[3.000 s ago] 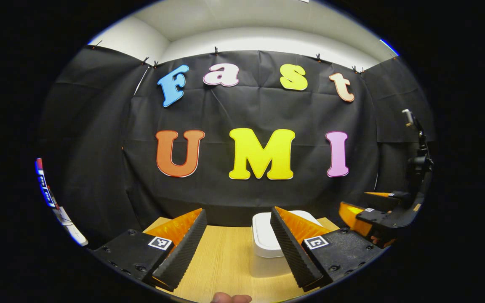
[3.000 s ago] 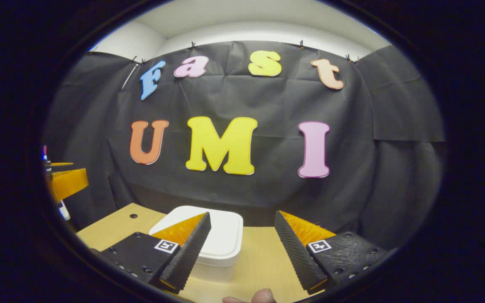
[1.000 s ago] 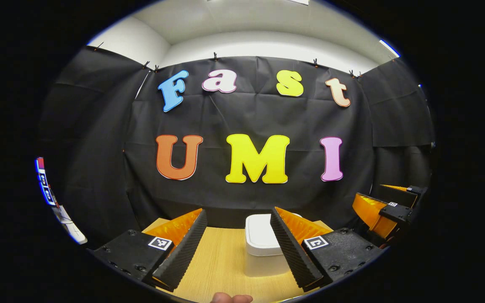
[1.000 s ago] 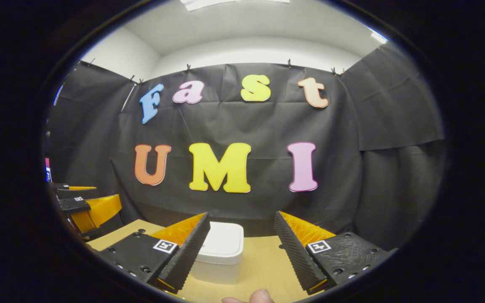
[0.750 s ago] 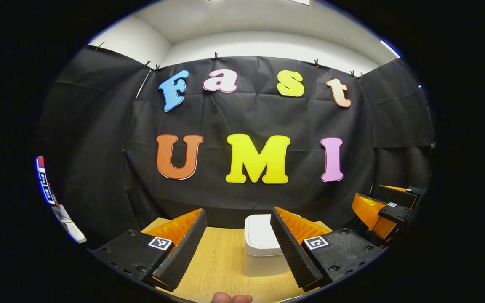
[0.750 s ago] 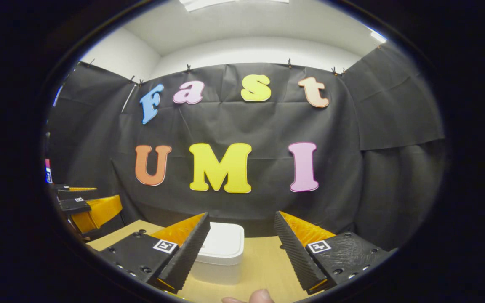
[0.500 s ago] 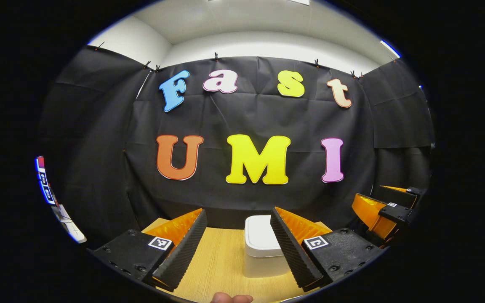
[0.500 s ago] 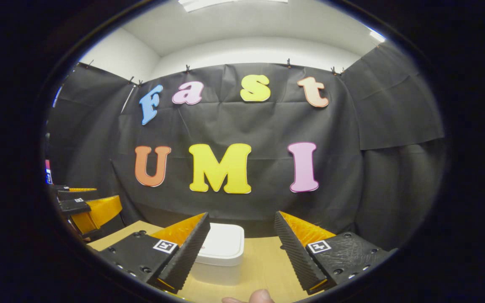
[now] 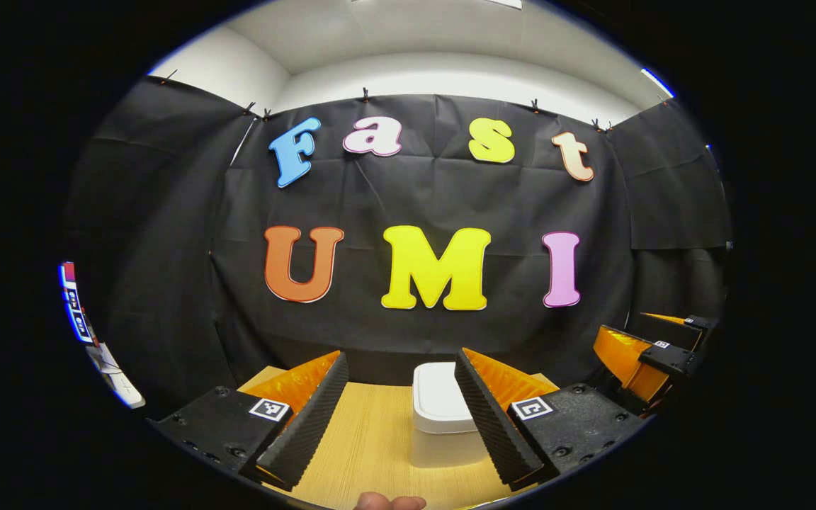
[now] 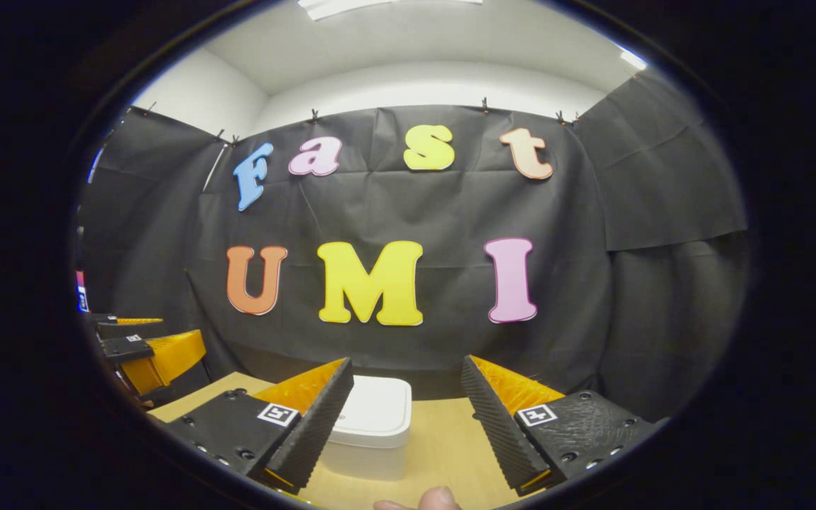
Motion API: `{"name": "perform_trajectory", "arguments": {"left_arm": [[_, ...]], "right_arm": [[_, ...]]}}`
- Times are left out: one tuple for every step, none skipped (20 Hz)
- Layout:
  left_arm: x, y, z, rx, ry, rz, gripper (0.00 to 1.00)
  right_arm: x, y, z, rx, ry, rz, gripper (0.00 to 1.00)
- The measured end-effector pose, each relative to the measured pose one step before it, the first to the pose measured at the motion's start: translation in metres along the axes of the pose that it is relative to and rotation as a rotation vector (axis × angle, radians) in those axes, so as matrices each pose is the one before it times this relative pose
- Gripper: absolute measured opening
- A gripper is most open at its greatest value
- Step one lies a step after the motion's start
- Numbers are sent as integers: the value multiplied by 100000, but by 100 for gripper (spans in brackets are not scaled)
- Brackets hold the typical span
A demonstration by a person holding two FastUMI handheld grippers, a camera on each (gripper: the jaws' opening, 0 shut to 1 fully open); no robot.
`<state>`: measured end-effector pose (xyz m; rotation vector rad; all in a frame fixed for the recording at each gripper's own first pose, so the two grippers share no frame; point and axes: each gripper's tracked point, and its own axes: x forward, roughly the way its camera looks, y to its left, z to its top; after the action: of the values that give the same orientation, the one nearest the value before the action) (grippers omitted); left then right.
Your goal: Press the lid of the desktop garbage bin to open it, pick up the crumpled paper on the desktop and throw it into the bin, then pick up the pop can on the desktop and drop it into the bin, and finally close the garbage bin lid.
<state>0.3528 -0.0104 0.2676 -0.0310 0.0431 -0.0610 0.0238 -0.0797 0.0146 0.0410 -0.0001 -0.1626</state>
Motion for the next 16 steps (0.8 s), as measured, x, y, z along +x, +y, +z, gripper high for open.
{"name": "perform_trajectory", "arguments": {"left_arm": [[-5, 76, -10, -49, -95, 2, 98], [-22, 64, -12, -33, -9, 84, 98], [76, 57, -21, 14, 94, 69, 98], [-4, -58, -9, -33, 11, 2, 98], [0, 52, -47, -6, -9, 123, 98], [69, -49, 98, -41, -123, -16, 98], [-161, 125, 34, 4, -59, 262, 98], [-23, 36, 21, -20, -34, 181, 98], [40, -46, -5, -68, 30, 130, 98], [-33, 19, 1, -6, -36, 108, 98], [-100, 1, 115, -32, 54, 97, 98], [31, -43, -23, -191, -60, 138, 98], [113, -26, -79, -117, 185, -48, 98], [-14, -79, -42, 184, 265, -46, 98], [62, -77, 55, 313, 6, 77, 98], [71, 56, -95, 191, 83, 229, 98]], "right_arm": [[-19, -25, -81, 8, 198, -8, 96], [-45, 23, -10, -25, 71, 134, 96], [25, 55, -44, -23, 197, 102, 96], [23, 56, -98, 102, 138, 148, 96], [-43, 3, 86, 202, 151, 60, 96], [57, 79, -10, 118, -101, 63, 96], [0, -24, 30, 34, -90, -3, 96], [29, 28, 28, 54, -121, 162, 96], [-15, 68, 72, 60, 48, 80, 96], [-79, 23, -66, 36, 141, 262, 96], [-29, 43, 41, 4, 206, 198, 96], [-25, 75, -56, -149, -41, 303, 96], [13, -13, -10, -141, -136, 11, 96], [-32, -71, -54, 132, -46, 182, 96], [26, 6, -66, 293, 462, 171, 97], [28, 6, -224, 343, 372, 209, 96]]}}
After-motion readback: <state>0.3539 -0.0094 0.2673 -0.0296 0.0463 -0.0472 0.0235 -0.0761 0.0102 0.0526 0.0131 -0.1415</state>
